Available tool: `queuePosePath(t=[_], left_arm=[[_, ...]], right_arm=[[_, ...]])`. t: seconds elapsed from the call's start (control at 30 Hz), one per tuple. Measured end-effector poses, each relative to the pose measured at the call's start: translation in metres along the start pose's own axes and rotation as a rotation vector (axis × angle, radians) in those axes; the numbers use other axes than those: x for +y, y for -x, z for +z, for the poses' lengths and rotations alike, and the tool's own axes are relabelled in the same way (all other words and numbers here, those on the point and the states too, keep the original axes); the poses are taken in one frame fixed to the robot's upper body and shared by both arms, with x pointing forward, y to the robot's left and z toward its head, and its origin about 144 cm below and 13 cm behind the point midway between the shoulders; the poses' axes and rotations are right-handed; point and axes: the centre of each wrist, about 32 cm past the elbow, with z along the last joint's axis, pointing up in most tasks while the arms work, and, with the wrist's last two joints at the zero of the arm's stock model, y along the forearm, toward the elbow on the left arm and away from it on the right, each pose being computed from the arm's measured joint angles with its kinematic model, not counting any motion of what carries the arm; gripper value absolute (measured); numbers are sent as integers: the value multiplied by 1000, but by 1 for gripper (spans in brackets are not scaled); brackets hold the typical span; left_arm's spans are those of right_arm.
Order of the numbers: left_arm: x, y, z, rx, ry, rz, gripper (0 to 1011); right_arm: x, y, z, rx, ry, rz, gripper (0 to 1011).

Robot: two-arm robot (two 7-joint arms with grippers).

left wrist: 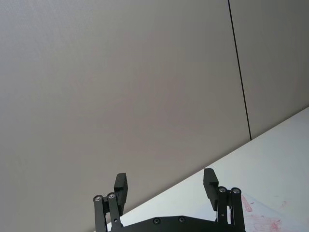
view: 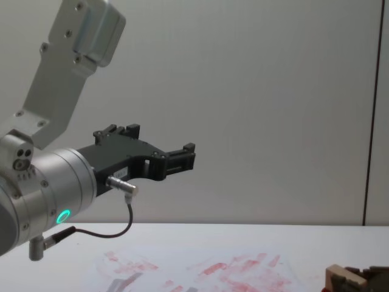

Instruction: Use the one hand to pick up the stamp and affix it onto the A4 paper.

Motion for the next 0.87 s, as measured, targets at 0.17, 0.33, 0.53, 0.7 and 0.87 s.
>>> queuePosePath(t=[0.17,0.33,0.53,0.7,0.87], left_arm=[[0,0,0,0,0,0,1003],[0,0,0,0,0,0,1002],[0,0,0,0,0,0,1003],[0,0,0,0,0,0,1003],[0,0,0,0,0,0,1003]], right_arm=[[0,0,-1,1,9,1,332],[0,1,-2,6,6,-2,480],[-1,2,2,4,-27,-11,667],[-2,4,9,-3,-76,-27,815],[-2,7,18,-12,-133,-46,980]])
